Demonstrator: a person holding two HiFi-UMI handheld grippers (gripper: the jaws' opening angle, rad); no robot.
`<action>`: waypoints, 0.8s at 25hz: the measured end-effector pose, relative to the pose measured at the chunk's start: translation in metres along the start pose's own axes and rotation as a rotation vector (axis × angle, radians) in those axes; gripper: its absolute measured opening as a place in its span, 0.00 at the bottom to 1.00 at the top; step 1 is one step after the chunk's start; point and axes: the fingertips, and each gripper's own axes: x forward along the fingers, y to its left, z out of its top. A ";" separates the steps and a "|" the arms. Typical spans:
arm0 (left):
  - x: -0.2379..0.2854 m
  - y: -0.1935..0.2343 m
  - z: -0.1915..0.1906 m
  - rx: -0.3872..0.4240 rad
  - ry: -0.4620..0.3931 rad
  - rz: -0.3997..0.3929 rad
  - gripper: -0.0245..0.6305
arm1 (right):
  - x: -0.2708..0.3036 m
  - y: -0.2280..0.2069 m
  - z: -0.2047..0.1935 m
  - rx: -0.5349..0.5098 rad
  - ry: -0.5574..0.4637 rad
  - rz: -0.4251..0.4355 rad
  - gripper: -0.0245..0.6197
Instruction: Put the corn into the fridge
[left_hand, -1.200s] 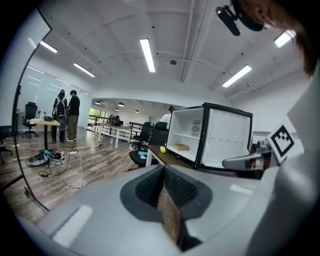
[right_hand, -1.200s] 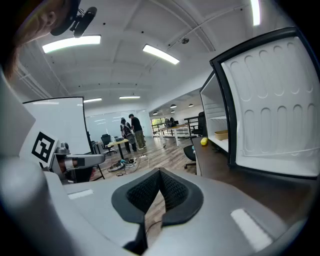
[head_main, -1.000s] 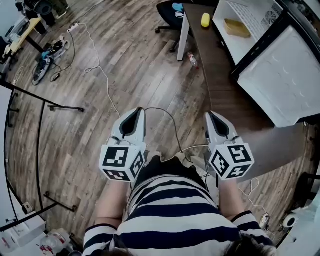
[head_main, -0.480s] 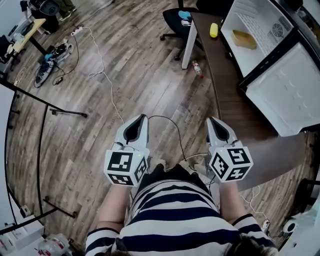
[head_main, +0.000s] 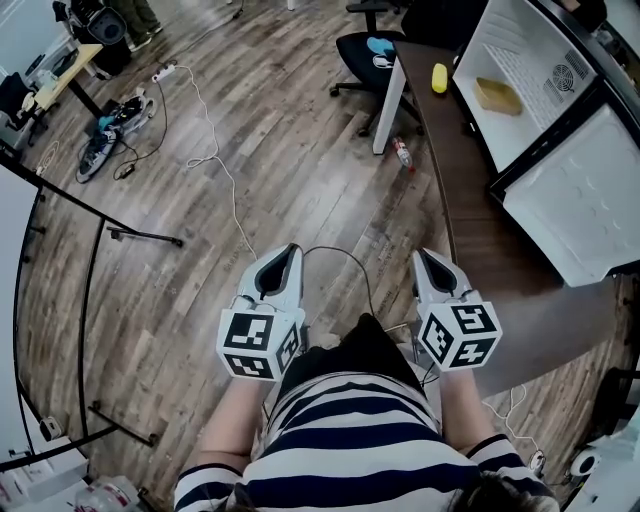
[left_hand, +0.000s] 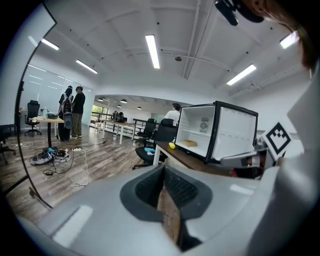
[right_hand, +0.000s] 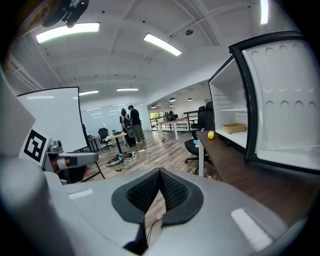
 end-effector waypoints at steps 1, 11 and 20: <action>0.002 0.001 0.000 0.000 0.001 0.001 0.04 | 0.003 -0.002 0.001 0.000 0.002 0.000 0.03; 0.052 0.010 0.021 0.013 -0.024 0.038 0.04 | 0.053 -0.034 0.022 0.004 -0.005 0.017 0.03; 0.131 0.005 0.039 -0.007 -0.023 0.021 0.04 | 0.111 -0.075 0.052 -0.003 0.009 0.051 0.03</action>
